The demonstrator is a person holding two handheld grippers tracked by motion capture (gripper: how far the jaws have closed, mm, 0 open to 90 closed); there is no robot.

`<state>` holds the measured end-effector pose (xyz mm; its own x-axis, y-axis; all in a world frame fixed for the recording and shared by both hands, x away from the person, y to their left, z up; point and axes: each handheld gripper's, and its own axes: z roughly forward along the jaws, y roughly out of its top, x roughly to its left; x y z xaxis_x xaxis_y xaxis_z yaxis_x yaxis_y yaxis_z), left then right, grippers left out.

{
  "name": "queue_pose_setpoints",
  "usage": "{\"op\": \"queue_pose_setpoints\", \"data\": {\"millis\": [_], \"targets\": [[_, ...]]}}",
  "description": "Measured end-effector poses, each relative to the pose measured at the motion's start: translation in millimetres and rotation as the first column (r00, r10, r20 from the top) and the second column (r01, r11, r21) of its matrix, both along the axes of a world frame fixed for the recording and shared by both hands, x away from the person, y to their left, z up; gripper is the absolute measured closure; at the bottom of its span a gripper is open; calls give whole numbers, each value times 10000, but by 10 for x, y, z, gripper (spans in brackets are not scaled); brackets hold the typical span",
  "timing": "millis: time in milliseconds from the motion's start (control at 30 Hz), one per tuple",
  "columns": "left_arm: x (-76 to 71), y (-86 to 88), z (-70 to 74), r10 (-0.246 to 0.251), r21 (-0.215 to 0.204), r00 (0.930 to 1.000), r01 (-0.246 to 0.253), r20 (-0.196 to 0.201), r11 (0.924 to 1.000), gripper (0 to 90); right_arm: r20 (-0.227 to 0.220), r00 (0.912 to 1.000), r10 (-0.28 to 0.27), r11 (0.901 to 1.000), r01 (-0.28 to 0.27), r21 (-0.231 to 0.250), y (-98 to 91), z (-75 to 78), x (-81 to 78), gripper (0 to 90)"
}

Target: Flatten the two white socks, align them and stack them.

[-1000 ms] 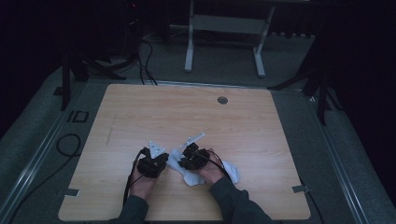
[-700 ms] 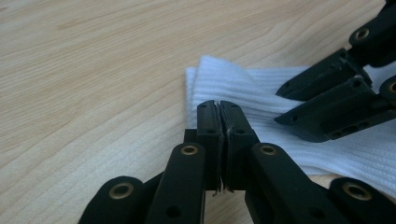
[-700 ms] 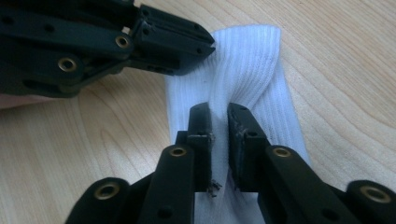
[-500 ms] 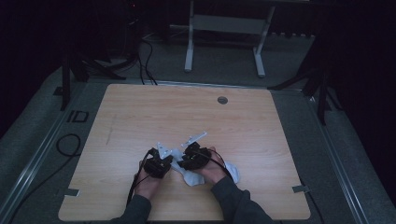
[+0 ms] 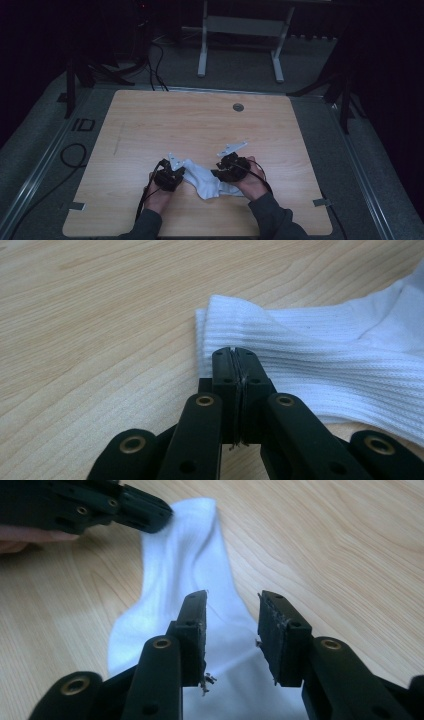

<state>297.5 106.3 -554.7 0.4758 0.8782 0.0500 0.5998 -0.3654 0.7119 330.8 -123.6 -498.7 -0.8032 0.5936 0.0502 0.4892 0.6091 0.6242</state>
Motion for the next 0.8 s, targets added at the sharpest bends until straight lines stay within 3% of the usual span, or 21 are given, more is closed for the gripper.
{"op": "queue_pose_setpoints", "data": {"millis": [267,533,800], "targets": [[-1,6,-1,-3,-90,10000,2,-30,10000,883,12,9969,-785,9969,785,4,-328,37,-4,652],[-6,8,-2,-5,-73,10000,5,-19,10000,883,-474,9877,-1489,9888,1484,-132,-582,-212,-43,640],[-4,14,-4,-42,-127,10000,41,-21,9999,884,-848,9861,-1427,9897,1416,-186,-568,-409,4,601]]}}
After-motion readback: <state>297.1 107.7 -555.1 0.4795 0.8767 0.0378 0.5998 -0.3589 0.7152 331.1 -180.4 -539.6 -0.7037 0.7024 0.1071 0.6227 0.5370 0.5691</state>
